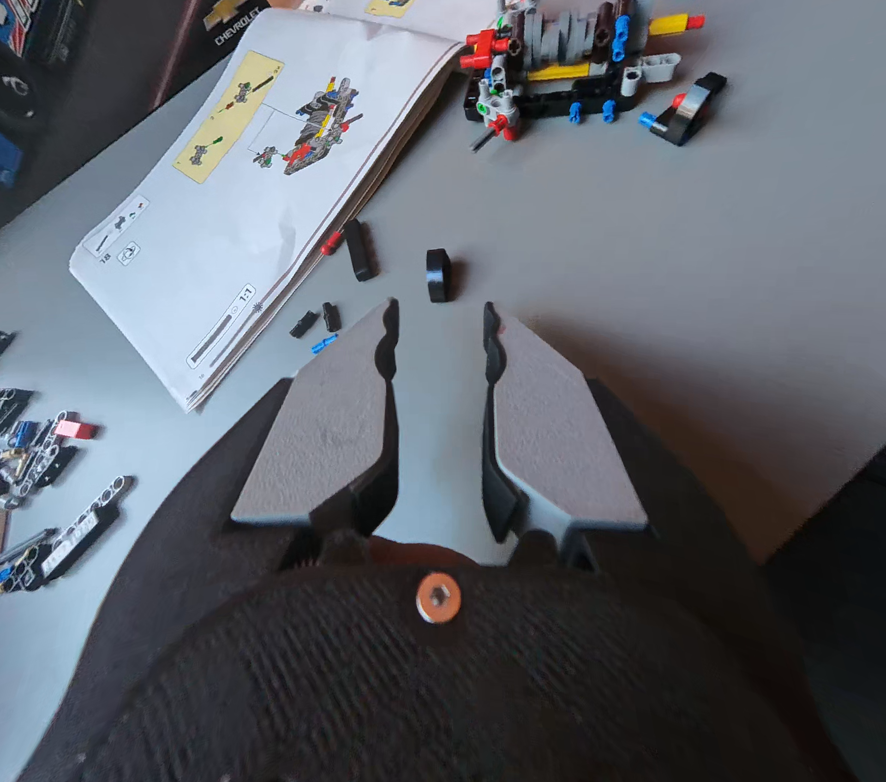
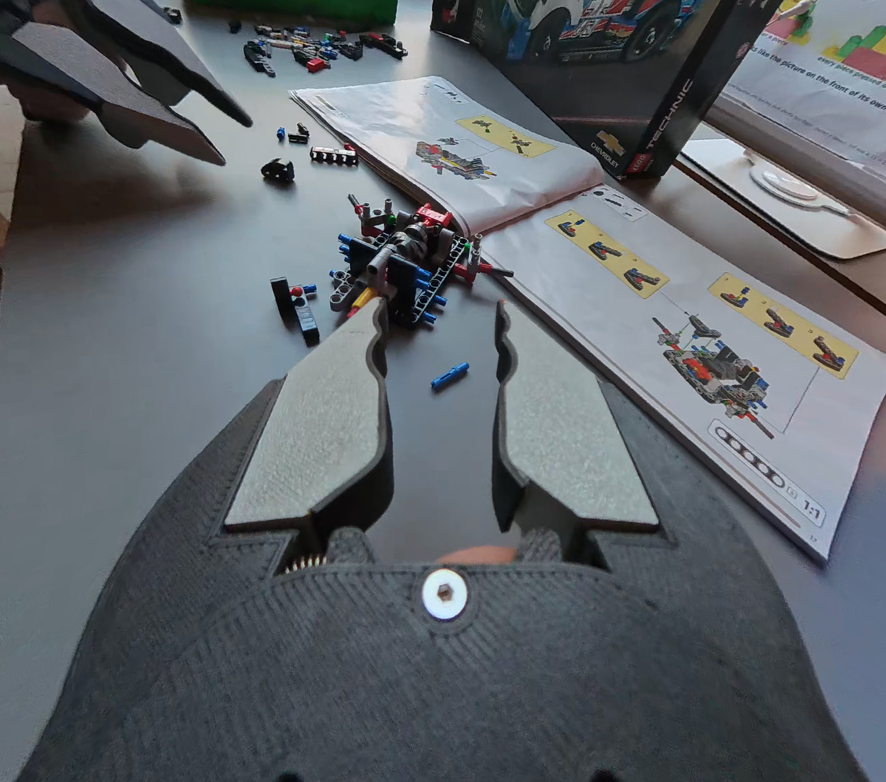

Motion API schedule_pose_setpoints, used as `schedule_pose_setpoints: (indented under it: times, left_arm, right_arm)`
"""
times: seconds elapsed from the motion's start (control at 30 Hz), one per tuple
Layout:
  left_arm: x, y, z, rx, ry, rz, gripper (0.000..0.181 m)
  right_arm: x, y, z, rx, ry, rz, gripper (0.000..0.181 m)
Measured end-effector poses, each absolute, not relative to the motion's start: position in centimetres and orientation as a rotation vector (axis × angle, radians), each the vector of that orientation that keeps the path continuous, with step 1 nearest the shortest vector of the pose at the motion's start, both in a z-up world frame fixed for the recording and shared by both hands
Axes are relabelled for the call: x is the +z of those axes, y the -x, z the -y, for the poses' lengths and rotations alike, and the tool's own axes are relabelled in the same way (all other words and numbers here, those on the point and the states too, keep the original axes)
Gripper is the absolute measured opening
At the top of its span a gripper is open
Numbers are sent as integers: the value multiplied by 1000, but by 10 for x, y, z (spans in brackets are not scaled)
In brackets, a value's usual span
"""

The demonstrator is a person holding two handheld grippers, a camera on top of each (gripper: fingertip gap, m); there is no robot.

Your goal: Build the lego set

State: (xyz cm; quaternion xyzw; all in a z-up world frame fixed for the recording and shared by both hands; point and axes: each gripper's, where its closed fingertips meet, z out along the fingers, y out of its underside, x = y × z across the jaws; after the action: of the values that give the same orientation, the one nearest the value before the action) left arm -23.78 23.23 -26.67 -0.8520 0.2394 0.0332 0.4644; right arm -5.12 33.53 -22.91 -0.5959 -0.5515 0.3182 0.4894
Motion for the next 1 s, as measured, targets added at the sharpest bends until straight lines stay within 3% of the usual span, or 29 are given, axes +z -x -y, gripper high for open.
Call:
schedule_pose_setpoints:
  times: [0.73, 1.0]
  left_arm:
    - [-267, 246, -234, -73, 2136, -475, 33]
    - [-279, 315, -229, 217, 2210, -433, 33]
  right_arm:
    - [-230, 58, -320, 815, 1414, 1404, 41]
    - [-234, 45, -349, 758, 1533, 1297, 32]
